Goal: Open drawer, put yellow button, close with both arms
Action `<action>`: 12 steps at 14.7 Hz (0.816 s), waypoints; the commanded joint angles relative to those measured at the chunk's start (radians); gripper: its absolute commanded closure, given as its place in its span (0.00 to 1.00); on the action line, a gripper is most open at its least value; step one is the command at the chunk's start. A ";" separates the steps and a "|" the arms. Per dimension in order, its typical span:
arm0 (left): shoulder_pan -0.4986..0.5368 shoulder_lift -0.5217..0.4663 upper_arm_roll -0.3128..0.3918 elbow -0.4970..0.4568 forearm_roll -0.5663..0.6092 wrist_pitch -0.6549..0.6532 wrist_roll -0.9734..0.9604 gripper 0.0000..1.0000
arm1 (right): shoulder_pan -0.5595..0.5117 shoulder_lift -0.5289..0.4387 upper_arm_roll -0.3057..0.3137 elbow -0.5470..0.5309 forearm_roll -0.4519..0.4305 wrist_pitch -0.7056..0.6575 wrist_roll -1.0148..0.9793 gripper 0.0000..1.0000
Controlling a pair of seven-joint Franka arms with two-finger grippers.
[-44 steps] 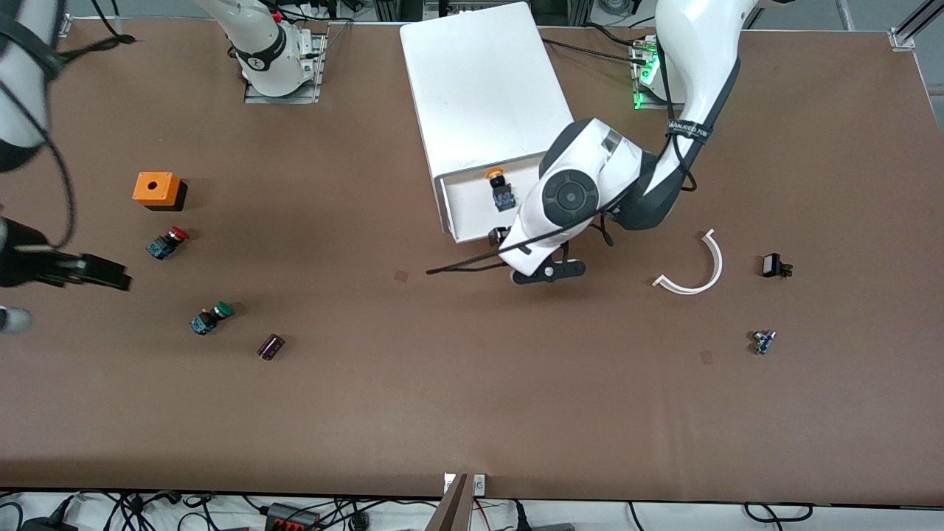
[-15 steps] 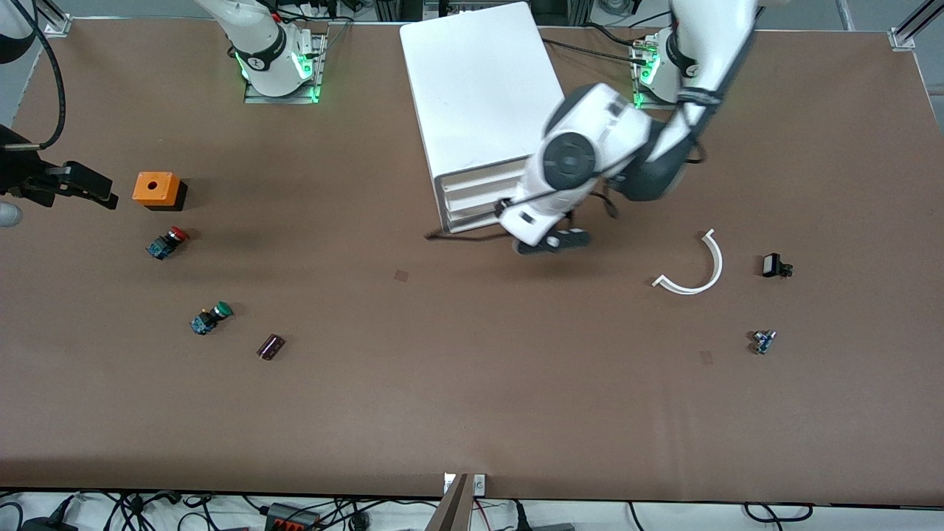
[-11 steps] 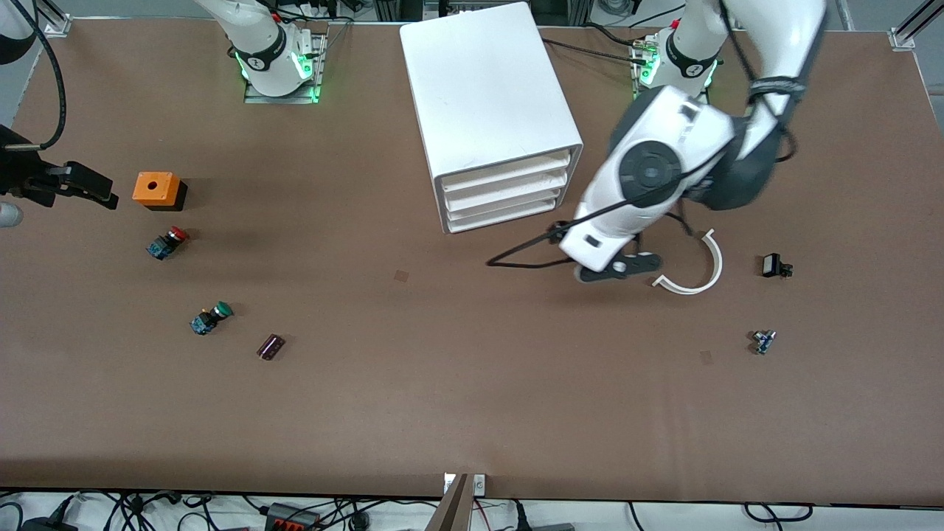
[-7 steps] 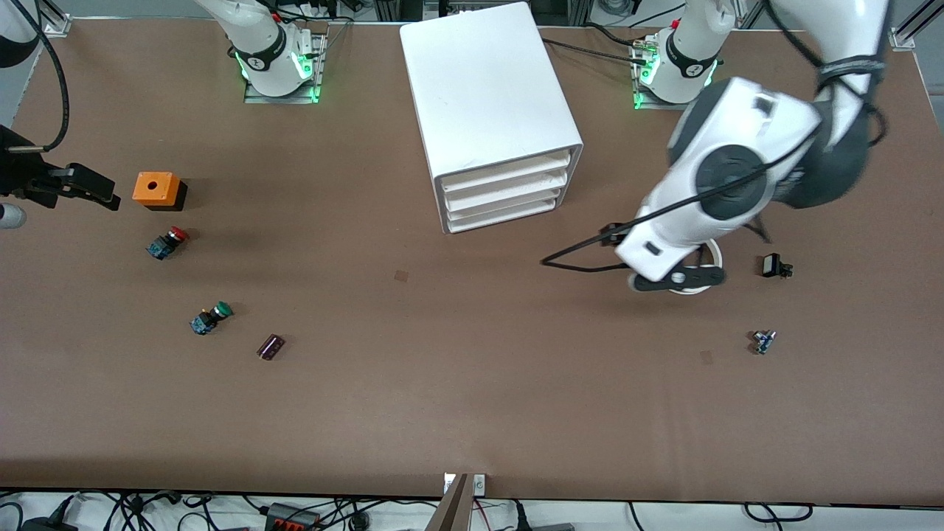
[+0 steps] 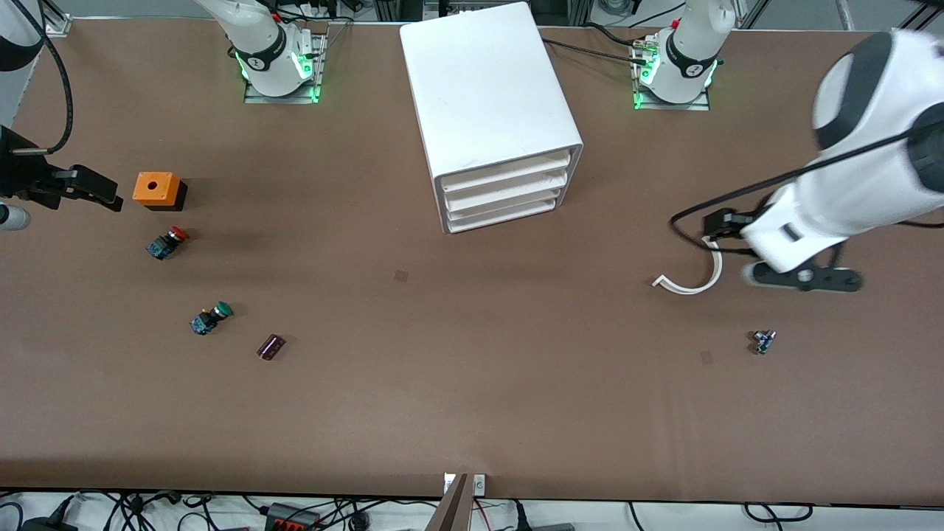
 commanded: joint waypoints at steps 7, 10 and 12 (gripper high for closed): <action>0.001 -0.358 0.149 -0.487 -0.124 0.391 0.136 0.00 | 0.000 -0.029 0.006 -0.031 -0.016 0.015 -0.014 0.00; 0.001 -0.371 0.135 -0.481 -0.115 0.320 0.133 0.00 | 0.000 -0.029 0.007 -0.028 -0.016 0.013 -0.014 0.00; -0.004 -0.367 0.131 -0.458 -0.115 0.293 0.123 0.00 | 0.001 -0.029 0.009 -0.027 -0.014 0.015 -0.014 0.00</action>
